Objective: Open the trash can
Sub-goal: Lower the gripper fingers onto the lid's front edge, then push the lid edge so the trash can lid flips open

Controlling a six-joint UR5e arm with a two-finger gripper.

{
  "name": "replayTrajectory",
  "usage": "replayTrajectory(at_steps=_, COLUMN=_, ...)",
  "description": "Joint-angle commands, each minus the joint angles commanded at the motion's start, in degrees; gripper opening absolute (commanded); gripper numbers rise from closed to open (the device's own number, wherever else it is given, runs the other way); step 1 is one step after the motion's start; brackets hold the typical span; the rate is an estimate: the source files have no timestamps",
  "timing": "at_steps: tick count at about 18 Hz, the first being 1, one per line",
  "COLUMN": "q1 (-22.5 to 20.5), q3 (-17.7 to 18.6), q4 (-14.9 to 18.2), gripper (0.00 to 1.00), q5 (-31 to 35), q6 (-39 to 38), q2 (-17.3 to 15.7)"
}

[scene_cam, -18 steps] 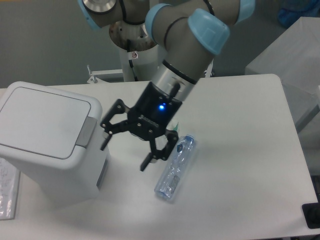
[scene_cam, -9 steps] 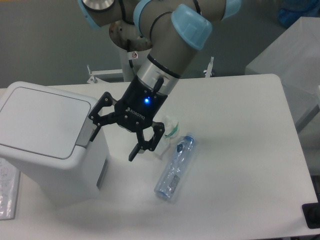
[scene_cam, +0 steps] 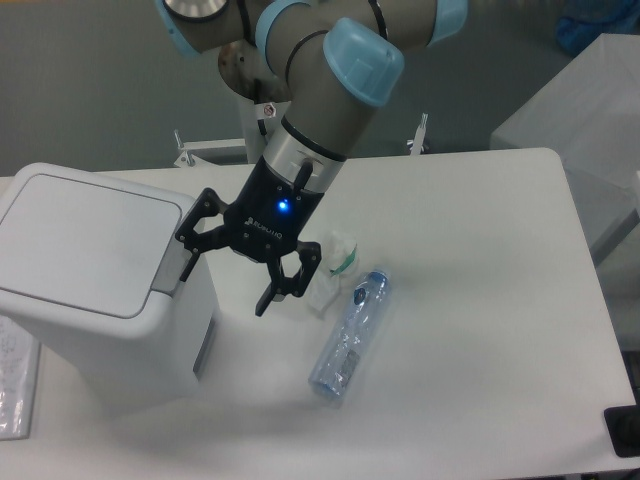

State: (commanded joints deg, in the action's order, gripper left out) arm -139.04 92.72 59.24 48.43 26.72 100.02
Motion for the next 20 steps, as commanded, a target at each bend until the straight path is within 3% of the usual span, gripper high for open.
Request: replayTrajectory(at_steps=20, q1=1.32, q3=0.71, q4=-0.09, gripper=1.0, q5=1.67, q6=-0.18, q2=-0.18)
